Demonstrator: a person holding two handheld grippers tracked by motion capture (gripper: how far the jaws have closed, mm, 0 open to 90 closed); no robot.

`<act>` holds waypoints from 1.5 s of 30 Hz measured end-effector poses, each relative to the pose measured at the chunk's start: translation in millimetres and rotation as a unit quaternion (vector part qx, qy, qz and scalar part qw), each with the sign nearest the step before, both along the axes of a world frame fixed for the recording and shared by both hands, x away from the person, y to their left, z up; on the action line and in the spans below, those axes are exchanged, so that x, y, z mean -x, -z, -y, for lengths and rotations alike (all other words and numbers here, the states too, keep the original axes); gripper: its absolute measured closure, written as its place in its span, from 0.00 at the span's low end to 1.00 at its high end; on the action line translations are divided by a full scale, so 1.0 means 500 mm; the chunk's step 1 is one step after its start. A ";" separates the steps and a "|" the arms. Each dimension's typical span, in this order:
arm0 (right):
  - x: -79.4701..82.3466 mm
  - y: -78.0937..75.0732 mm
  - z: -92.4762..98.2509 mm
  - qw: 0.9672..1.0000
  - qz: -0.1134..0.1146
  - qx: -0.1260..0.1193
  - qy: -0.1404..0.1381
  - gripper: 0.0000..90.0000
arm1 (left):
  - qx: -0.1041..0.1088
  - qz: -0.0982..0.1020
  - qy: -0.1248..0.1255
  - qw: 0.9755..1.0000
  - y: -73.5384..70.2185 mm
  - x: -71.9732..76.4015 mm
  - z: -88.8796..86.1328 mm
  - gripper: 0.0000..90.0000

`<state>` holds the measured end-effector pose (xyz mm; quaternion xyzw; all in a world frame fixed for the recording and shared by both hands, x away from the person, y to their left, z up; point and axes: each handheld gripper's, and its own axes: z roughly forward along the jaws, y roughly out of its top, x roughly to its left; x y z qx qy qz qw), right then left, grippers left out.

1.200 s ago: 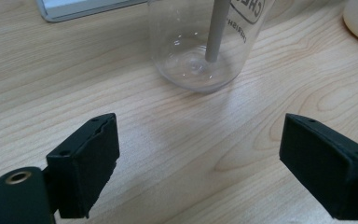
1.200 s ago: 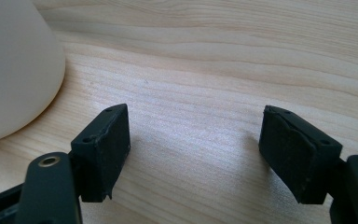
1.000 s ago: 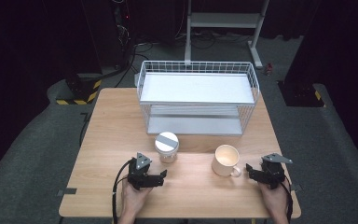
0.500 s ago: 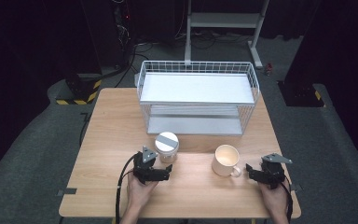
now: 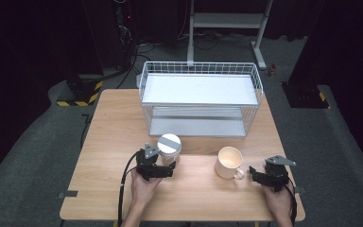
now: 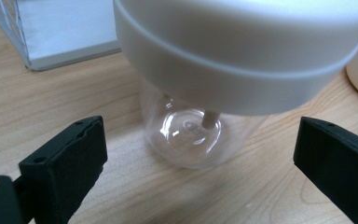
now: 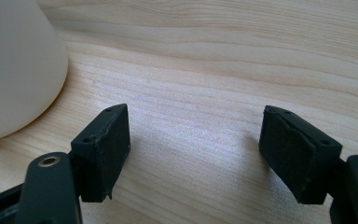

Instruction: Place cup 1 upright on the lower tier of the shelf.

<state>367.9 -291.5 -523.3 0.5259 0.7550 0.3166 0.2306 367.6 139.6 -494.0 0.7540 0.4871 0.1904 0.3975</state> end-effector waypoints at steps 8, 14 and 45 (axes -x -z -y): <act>0.000 0.000 0.000 1.000 0.000 0.000 0.001 0.28 | -0.003 0.014 -0.004 1.000 -0.006 -0.013 0.010 0.04; 0.000 0.000 0.000 1.000 0.000 0.000 0.001 0.28 | -0.010 0.014 0.001 1.000 -0.006 -0.023 0.021 0.05; 0.000 0.000 0.000 1.000 0.000 0.000 0.000 0.28 | -0.025 0.039 0.000 0.999 -0.001 -0.039 0.041 0.21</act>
